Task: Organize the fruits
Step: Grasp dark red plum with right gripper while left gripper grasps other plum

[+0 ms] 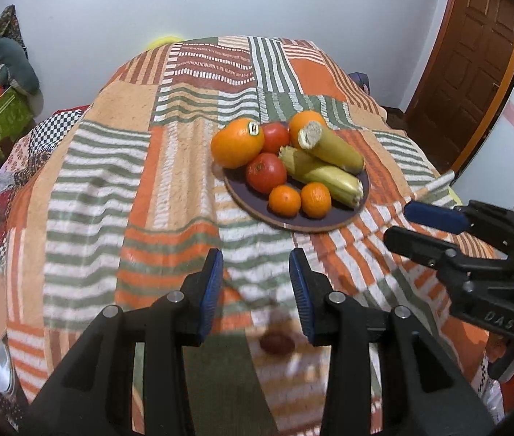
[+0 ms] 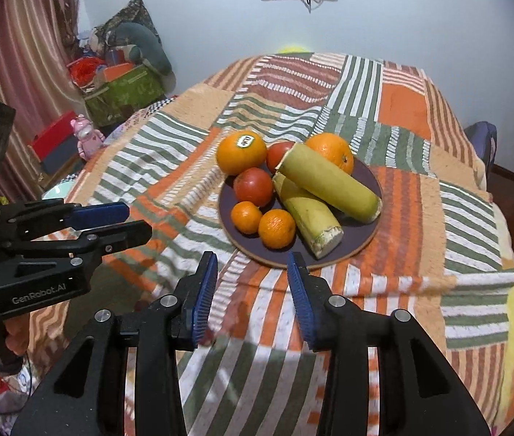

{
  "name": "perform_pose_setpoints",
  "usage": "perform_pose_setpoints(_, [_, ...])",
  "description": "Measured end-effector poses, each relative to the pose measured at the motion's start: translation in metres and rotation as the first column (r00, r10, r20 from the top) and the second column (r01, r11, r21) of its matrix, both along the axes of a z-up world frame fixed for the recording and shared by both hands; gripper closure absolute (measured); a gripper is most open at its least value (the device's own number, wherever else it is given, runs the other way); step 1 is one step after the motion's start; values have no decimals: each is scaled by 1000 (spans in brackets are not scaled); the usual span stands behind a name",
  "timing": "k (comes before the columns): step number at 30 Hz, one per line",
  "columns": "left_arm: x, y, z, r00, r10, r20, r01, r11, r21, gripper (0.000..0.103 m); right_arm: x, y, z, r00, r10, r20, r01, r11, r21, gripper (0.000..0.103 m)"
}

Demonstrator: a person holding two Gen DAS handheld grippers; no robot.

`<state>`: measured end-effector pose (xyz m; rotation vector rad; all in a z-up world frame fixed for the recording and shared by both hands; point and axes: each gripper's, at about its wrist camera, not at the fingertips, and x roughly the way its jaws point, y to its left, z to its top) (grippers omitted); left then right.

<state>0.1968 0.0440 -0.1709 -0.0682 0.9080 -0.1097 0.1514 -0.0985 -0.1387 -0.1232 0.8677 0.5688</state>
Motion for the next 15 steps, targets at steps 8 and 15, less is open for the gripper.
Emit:
perform_pose_setpoints(8, [-29, -3, -14, 999, -7, -46, 7, 1000, -3, 65, -27, 2, -8, 999, 34, -12, -35, 999, -29, 57])
perform_pose_setpoints(15, [-41, -8, -37, 994, -27, -102, 25, 999, -24, 65, -39, 7, -25, 997, 59, -53, -62, 997, -47, 57])
